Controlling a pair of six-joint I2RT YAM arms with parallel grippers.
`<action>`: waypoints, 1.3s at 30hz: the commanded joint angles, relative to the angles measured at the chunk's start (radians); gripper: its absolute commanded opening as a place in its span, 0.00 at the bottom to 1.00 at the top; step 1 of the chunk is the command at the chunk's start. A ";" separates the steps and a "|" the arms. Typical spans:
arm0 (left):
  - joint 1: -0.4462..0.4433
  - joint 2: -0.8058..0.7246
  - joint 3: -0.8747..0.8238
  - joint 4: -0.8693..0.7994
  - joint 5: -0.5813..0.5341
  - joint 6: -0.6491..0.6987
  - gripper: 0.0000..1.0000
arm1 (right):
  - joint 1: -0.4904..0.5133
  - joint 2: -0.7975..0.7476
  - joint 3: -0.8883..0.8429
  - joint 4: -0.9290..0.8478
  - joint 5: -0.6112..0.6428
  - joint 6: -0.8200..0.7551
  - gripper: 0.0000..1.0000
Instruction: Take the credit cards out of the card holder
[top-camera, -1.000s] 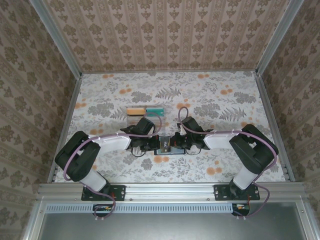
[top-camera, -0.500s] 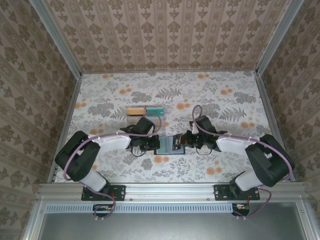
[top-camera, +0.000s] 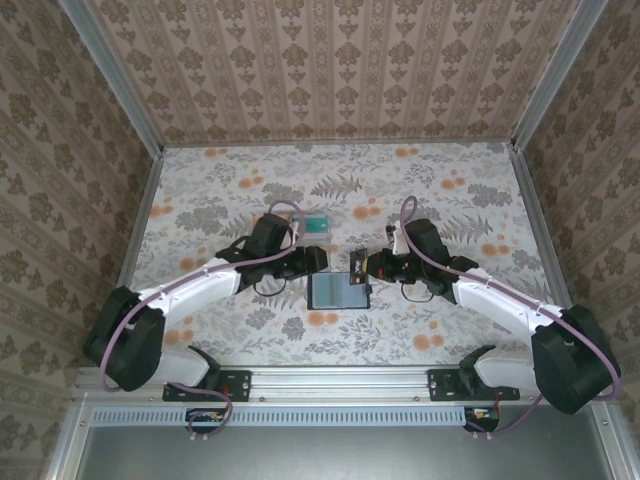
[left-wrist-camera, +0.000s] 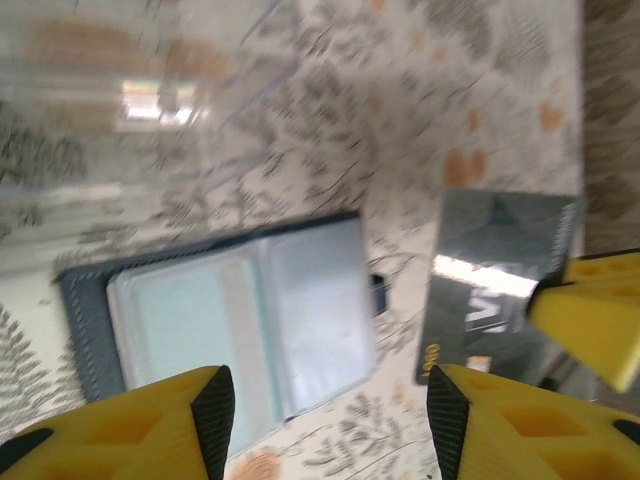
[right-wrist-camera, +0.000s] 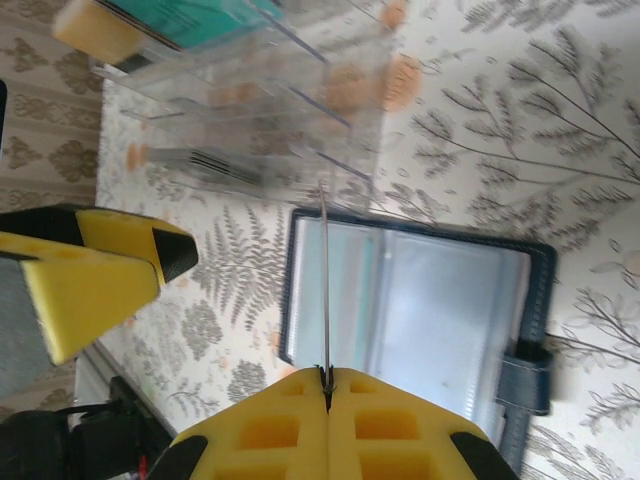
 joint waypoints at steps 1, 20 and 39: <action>0.036 -0.045 -0.007 0.123 0.094 -0.078 0.55 | -0.007 -0.014 0.055 0.031 -0.066 -0.023 0.00; 0.079 -0.028 -0.077 0.448 0.283 -0.259 0.44 | -0.007 0.064 0.109 0.295 -0.229 0.090 0.00; 0.078 -0.053 -0.104 0.523 0.297 -0.302 0.11 | -0.007 0.094 0.091 0.342 -0.263 0.116 0.08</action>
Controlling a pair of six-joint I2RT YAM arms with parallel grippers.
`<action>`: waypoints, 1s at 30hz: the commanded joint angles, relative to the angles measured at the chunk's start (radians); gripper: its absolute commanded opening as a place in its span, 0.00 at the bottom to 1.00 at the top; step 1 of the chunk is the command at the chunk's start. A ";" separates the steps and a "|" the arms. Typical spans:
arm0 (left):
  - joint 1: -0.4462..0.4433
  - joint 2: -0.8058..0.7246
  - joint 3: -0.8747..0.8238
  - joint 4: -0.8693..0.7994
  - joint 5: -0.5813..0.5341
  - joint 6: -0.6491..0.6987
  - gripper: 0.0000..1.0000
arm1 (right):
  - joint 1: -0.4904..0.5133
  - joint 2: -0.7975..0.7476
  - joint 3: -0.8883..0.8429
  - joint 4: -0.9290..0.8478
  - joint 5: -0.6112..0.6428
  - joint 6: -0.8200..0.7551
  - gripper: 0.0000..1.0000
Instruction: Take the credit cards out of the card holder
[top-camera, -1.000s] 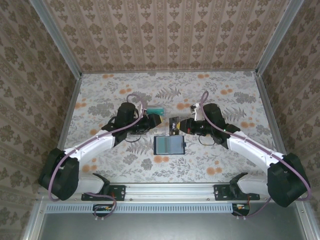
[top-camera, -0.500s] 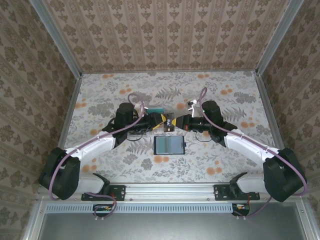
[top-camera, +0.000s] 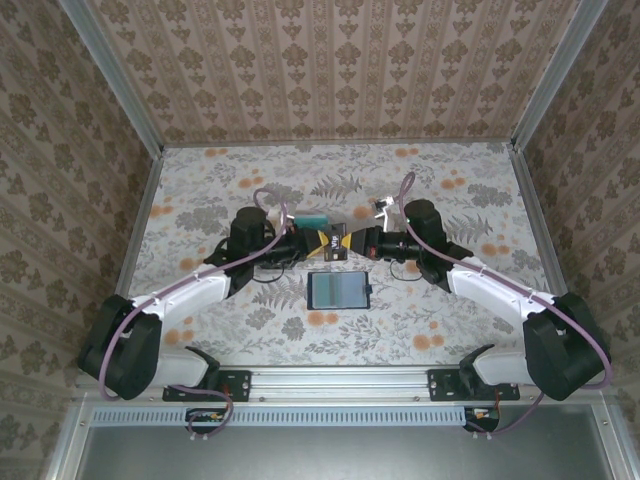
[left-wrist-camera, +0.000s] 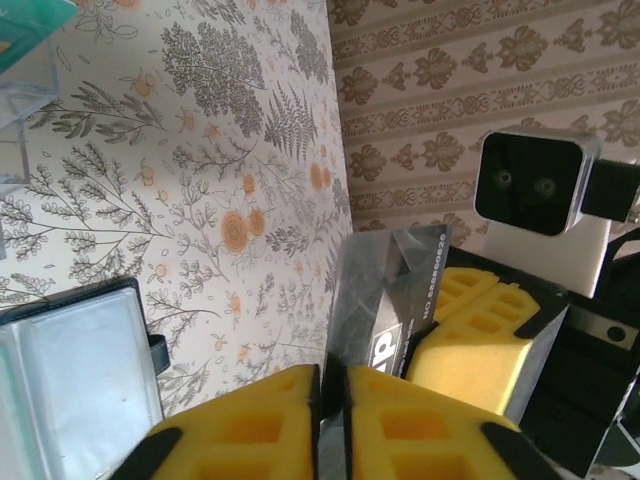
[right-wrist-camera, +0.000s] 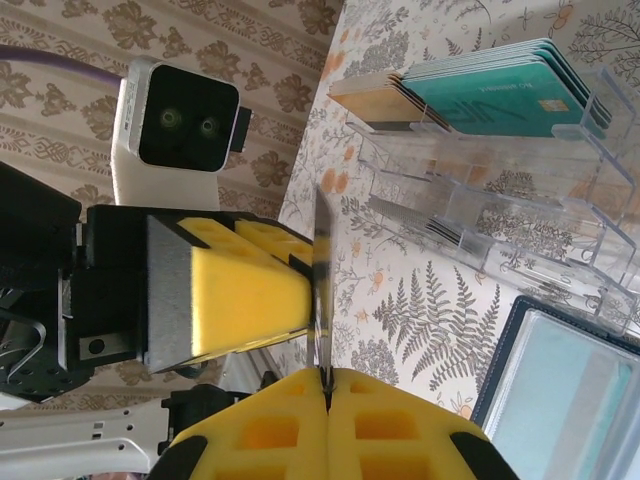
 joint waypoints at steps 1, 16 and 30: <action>-0.003 -0.020 -0.007 0.071 0.036 -0.007 0.07 | -0.001 0.016 0.012 0.025 -0.023 0.004 0.09; 0.047 -0.113 0.073 -0.256 0.017 0.200 0.00 | -0.014 -0.050 0.009 -0.149 0.061 -0.084 1.00; 0.082 -0.257 0.296 -1.028 -0.410 1.156 0.00 | -0.063 -0.180 -0.009 -0.283 0.129 -0.167 1.00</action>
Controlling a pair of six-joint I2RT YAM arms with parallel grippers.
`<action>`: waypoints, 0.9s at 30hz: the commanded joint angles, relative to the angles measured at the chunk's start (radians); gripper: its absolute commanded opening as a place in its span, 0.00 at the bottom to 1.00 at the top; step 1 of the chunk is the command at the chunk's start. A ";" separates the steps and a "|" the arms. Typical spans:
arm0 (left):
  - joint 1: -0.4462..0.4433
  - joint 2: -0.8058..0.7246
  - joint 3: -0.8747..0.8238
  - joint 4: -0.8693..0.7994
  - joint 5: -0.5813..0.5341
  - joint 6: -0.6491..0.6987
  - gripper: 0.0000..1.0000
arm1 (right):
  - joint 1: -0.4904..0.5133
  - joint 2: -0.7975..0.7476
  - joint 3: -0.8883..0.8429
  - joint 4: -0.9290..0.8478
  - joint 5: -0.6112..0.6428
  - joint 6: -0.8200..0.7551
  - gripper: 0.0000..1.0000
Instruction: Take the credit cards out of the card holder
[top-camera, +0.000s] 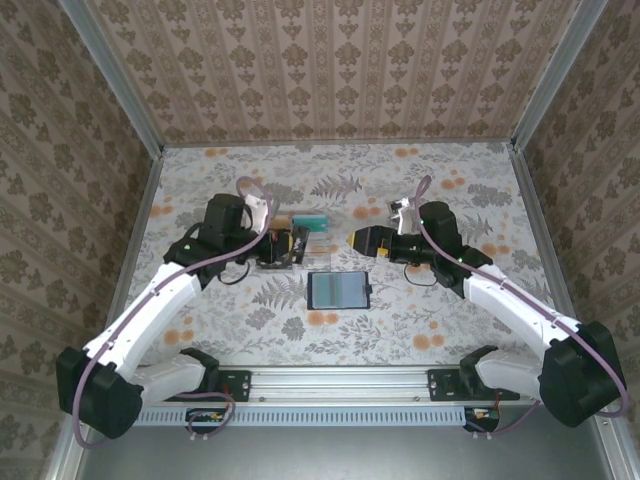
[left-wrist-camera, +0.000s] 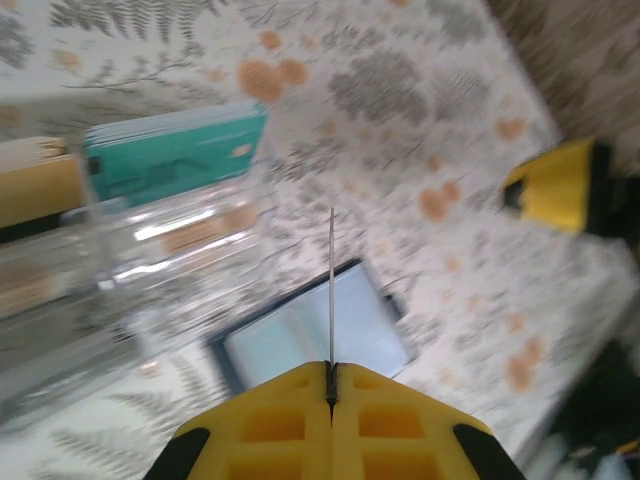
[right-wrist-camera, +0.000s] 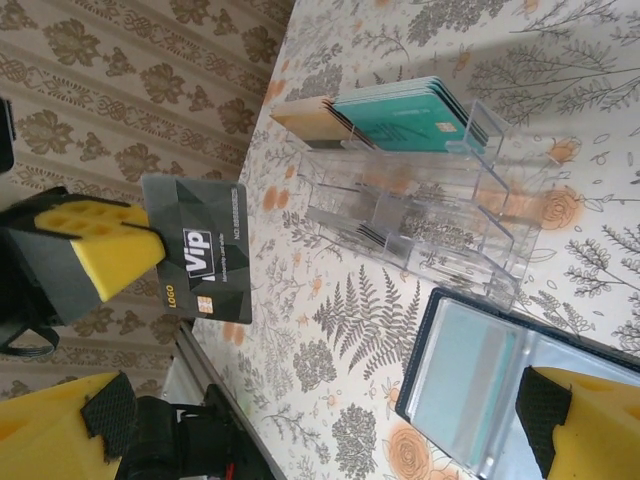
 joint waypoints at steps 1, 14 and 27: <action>0.003 -0.038 0.030 -0.193 -0.152 0.391 0.00 | -0.013 -0.035 -0.009 -0.047 0.028 -0.039 1.00; -0.094 -0.024 -0.040 -0.202 -0.479 1.073 0.00 | -0.053 -0.067 -0.015 -0.062 0.025 -0.055 1.00; -0.147 0.080 -0.177 0.058 -0.542 1.344 0.00 | -0.075 -0.053 -0.007 -0.066 0.027 -0.058 1.00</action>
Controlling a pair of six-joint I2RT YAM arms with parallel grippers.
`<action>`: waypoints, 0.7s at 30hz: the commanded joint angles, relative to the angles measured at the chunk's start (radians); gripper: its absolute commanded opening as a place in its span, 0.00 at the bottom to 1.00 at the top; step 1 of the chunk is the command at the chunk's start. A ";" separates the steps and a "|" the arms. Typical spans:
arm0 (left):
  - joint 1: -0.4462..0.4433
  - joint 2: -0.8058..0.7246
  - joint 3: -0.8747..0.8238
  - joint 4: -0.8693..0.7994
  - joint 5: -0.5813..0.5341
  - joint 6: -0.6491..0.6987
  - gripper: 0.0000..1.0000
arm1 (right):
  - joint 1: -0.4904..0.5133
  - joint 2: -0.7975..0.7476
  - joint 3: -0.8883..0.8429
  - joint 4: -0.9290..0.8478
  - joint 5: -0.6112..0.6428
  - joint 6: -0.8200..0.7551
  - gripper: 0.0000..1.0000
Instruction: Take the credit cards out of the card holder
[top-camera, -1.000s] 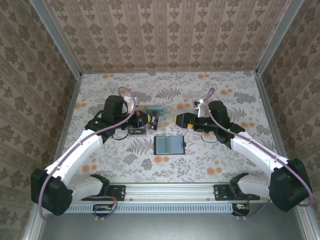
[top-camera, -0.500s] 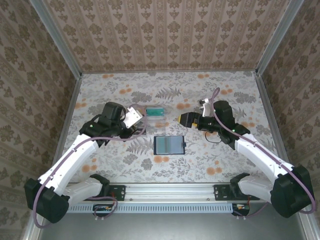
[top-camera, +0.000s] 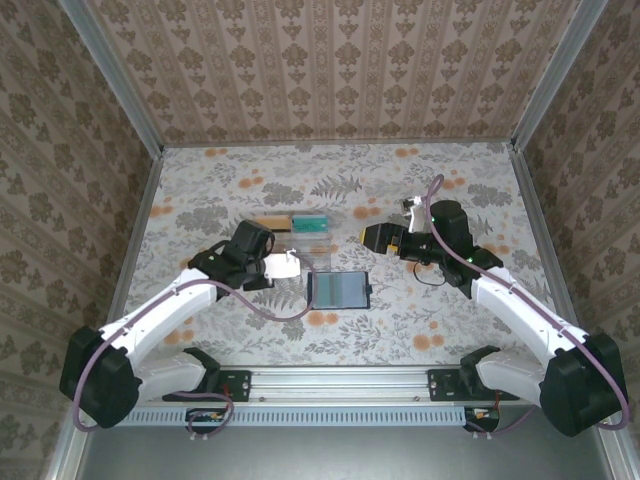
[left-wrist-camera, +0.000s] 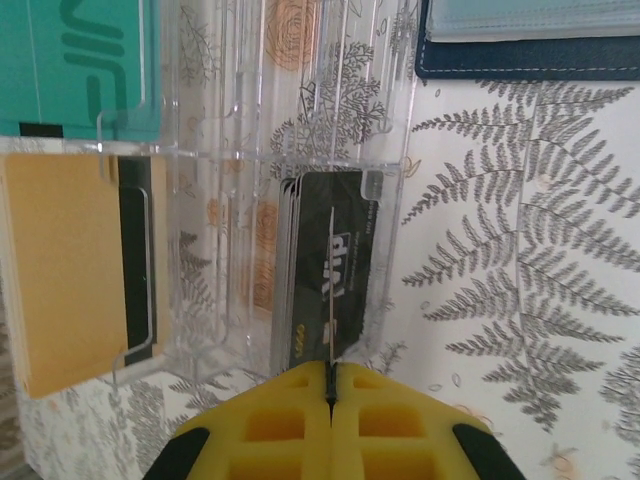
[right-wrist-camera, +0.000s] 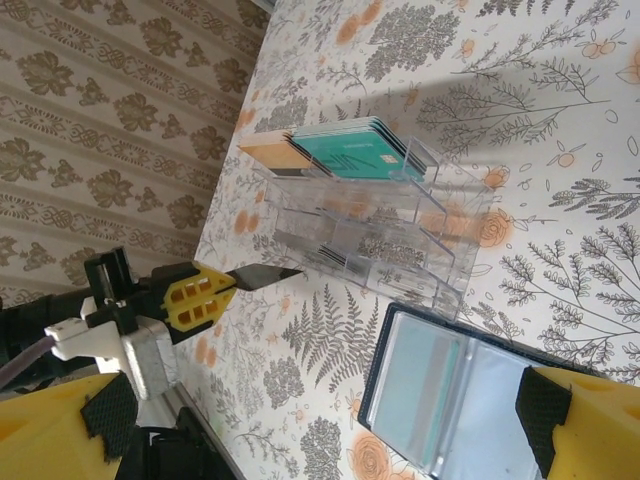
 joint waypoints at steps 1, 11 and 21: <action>-0.008 0.023 -0.031 0.105 -0.021 0.089 0.00 | -0.009 -0.009 -0.006 -0.007 0.007 -0.012 1.00; 0.001 0.094 -0.032 0.149 0.003 0.090 0.00 | -0.020 0.021 -0.003 0.011 -0.005 -0.011 1.00; 0.010 0.159 -0.036 0.170 -0.004 0.087 0.00 | -0.037 0.038 -0.008 0.030 -0.022 -0.010 1.00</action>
